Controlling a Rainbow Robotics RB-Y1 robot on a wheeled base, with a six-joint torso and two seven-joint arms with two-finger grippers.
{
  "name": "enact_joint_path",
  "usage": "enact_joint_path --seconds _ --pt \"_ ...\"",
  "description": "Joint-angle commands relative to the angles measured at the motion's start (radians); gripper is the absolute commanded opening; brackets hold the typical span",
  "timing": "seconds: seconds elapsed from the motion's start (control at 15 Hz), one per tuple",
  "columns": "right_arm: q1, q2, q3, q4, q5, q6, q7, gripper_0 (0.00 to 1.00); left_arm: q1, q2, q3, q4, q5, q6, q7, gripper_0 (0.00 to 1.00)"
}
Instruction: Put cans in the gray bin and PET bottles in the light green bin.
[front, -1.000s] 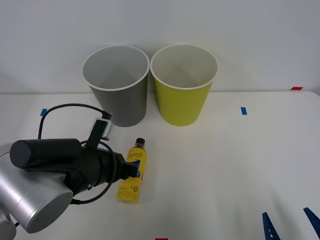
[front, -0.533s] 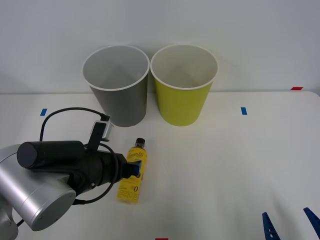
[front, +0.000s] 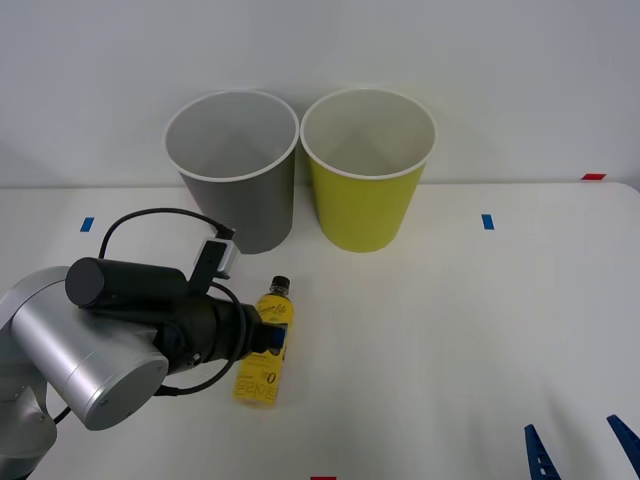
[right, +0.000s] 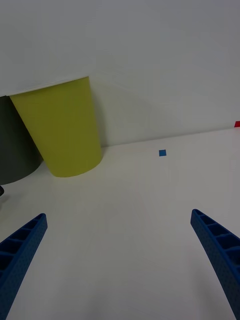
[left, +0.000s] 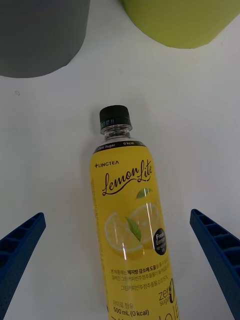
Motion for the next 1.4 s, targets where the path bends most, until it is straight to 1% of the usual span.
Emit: enact_joint_path --seconds 0.07,0.4,0.87,1.0,1.27,1.4 --pt "0.0 0.0 0.0 0.0 0.0 0.0 0.0 1.0 -0.022 -0.027 -0.003 0.042 0.009 0.02 -0.002 1.0" --pt "0.0 0.0 0.0 0.0 0.0 0.0 0.0 1.0 -0.066 -0.054 -0.003 0.131 0.017 0.019 -0.002 1.0" --pt "0.0 0.0 0.0 0.0 0.0 0.0 0.0 1.0 -0.074 -0.093 -0.005 0.134 0.023 0.025 0.022 1.0" --pt "0.0 0.0 0.0 0.0 0.0 0.0 0.0 1.0 -0.075 -0.1 -0.011 0.155 0.022 0.025 0.024 1.0" --pt "0.0 0.0 0.0 0.0 0.0 0.0 0.0 1.0 -0.092 -0.113 -0.01 0.215 -0.009 0.024 0.013 1.0" --pt "0.0 0.0 0.0 0.0 0.0 0.0 0.0 1.0 -0.097 -0.12 -0.011 0.224 -0.049 0.02 0.016 1.0"
